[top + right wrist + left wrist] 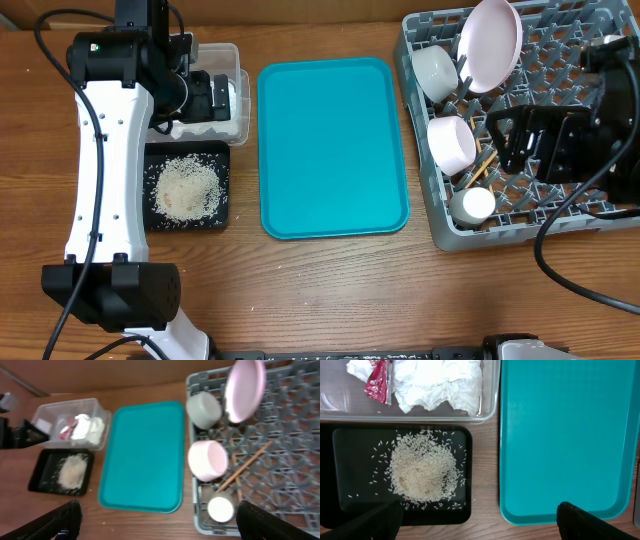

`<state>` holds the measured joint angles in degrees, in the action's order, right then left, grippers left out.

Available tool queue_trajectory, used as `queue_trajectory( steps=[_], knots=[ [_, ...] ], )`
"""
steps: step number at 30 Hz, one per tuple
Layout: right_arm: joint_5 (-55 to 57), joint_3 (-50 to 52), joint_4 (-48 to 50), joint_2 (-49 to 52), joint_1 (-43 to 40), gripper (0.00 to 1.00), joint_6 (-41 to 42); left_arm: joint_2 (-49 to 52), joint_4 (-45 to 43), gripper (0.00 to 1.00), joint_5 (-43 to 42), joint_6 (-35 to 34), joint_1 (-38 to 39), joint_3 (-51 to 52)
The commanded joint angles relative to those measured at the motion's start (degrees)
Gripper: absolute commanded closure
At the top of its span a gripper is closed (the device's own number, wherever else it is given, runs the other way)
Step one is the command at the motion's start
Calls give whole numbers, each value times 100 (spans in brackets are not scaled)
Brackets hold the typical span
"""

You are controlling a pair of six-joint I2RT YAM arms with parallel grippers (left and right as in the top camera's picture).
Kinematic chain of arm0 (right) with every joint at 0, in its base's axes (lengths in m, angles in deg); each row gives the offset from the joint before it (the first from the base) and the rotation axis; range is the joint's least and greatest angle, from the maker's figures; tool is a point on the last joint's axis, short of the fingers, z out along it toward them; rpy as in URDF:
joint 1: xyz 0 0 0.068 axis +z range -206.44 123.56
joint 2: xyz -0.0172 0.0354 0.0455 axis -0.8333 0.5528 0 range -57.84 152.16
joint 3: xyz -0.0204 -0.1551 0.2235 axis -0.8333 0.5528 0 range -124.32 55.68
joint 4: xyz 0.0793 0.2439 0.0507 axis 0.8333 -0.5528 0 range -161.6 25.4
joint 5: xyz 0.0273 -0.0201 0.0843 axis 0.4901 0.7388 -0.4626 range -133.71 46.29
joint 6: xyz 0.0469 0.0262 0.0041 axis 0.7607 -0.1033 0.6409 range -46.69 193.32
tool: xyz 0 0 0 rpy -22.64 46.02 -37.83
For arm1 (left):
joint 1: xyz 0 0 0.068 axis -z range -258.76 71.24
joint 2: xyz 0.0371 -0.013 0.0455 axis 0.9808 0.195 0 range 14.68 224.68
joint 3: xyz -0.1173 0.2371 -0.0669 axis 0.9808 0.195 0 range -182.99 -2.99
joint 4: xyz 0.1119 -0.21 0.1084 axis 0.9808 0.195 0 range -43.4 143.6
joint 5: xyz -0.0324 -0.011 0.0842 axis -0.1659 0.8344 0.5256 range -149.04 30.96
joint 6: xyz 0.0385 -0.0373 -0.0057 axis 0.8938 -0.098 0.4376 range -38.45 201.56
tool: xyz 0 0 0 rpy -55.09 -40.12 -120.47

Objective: Sort waste into correct bins and load items into the dishwasher

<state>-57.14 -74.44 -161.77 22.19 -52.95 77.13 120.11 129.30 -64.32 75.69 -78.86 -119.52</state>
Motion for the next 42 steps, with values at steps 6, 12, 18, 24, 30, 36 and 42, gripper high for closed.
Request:
queue_trajectory(
  steps=[6,12,18,24,30,36,42],
  knots=[
    [442,481,363,-396,20,0,90,-107,-24,0,37,7,11,-85],
    [439,2428,2203,-1598,20,0,74,-107,-24,0,37,7,2,-85],
    [540,5302,4234,-3274,20,0,72,-107,-24,0,37,7,44,-85],
    [433,8083,6461,-4861,20,0,101,-107,-24,0,37,7,59,-85],
    [442,10314,8352,-6085,20,0,114,-107,-24,0,39,7,39,-85],
    [439,11895,9645,-6959,61,0,269,-107,-24,0,39,7,50,-85],
    [442,12660,10537,-7394,101,0,267,-107,-24,0,39,7,50,-85]
  ],
)
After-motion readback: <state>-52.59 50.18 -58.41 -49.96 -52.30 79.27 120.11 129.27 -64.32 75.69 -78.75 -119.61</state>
